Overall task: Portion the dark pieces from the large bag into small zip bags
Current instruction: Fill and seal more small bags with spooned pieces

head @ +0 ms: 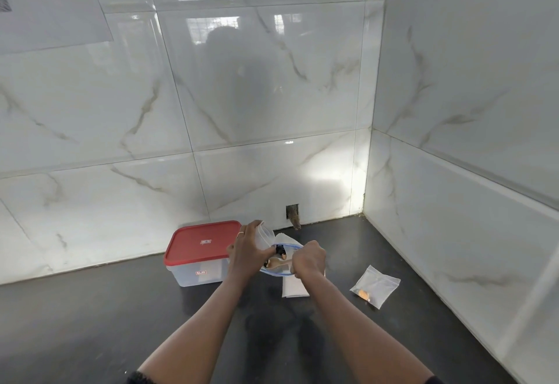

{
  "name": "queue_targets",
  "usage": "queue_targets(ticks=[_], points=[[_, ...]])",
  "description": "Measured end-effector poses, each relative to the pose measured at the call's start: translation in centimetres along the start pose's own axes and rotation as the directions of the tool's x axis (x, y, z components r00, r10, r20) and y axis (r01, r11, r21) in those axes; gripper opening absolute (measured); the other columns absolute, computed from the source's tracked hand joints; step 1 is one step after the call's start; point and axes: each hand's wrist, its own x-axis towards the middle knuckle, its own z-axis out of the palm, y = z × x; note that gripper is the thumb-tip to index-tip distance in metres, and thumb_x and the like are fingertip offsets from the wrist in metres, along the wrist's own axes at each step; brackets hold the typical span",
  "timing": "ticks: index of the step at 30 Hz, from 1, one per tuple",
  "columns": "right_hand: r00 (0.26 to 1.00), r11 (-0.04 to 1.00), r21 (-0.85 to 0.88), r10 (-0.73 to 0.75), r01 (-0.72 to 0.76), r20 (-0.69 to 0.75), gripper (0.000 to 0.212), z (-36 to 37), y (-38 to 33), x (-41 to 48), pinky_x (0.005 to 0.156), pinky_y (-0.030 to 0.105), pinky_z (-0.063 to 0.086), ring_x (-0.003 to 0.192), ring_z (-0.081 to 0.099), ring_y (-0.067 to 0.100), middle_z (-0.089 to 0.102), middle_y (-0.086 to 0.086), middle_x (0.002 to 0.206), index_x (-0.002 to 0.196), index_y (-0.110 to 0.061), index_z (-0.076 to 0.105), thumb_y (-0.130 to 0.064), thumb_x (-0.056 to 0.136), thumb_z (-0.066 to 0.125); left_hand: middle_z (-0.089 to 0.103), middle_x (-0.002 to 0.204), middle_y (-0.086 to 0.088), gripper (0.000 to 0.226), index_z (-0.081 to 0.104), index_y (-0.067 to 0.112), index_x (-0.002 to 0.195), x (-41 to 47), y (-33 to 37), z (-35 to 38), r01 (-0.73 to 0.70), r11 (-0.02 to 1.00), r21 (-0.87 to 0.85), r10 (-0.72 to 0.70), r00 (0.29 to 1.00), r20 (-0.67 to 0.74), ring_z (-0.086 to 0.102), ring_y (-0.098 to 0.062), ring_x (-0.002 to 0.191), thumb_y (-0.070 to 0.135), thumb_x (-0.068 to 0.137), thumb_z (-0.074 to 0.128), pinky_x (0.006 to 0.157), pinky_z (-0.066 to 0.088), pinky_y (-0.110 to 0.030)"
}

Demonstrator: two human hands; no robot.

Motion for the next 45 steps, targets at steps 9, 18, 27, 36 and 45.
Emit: queue_targets(ticks=[9,18,27,36,45], points=[[0.996,0.990,0.115,0.078,-0.082,0.038,0.012,-5.7,-0.1,2.2,0.049,0.030,0.053,0.045,0.058,0.022,0.060,0.015,0.065,0.075,-0.001,0.054,0.006,0.084,0.056,0.052,0.127,0.000,0.063,0.046,0.022,0.129,-0.6,0.0,0.4,0.069,0.991,-0.115,-0.075,0.996,-0.041,0.047,-0.022,0.120,0.032,0.074,0.074,0.098,0.033,-0.040],[0.959,0.989,0.100,0.081,-0.111,0.272,0.030,-11.8,-1.7,2.6,0.031,0.017,0.045,0.046,0.050,0.018,0.049,0.013,0.062,0.067,0.003,0.050,0.011,0.094,0.040,0.054,0.122,0.000,0.063,0.048,0.021,0.126,-1.3,0.1,0.6,0.063,0.987,-0.146,-0.068,0.997,-0.029,0.049,-0.022,0.114,0.032,0.071,0.078,0.096,0.040,-0.040],[0.961,0.962,0.101,-0.261,0.252,0.092,0.027,-10.1,-3.8,0.1,0.049,0.026,0.054,0.041,0.055,0.019,0.056,0.011,0.056,0.064,-0.003,0.059,0.011,0.085,0.049,0.056,0.125,0.001,0.067,0.047,0.023,0.127,-1.9,-0.7,1.5,0.073,0.978,-0.197,-0.074,0.997,0.004,0.051,-0.021,0.115,0.032,0.069,0.081,0.100,0.041,-0.041],[0.706,0.660,-0.309,-0.705,0.685,0.060,0.024,-6.6,-2.5,-1.0,0.063,0.026,0.045,0.073,0.065,0.030,0.071,0.016,0.083,0.093,0.000,0.072,0.008,0.084,0.051,0.056,0.129,0.000,0.071,0.045,0.022,0.129,-1.8,-1.7,2.5,0.126,0.962,-0.241,-0.131,0.991,-0.004,0.051,-0.024,0.116,0.034,0.069,0.081,0.101,0.041,-0.052],[0.518,0.412,-0.454,-0.845,0.790,0.135,0.019,-6.7,-2.9,-1.8,0.058,0.037,0.053,0.065,0.063,0.034,0.068,0.014,0.078,0.086,-0.003,0.071,-0.006,0.077,0.055,0.054,0.131,-0.001,0.075,0.042,0.021,0.133,-0.8,-1.8,2.8,0.157,0.948,-0.277,-0.161,0.987,0.010,0.050,-0.025,0.118,0.036,0.070,0.080,0.102,0.041,-0.050]])
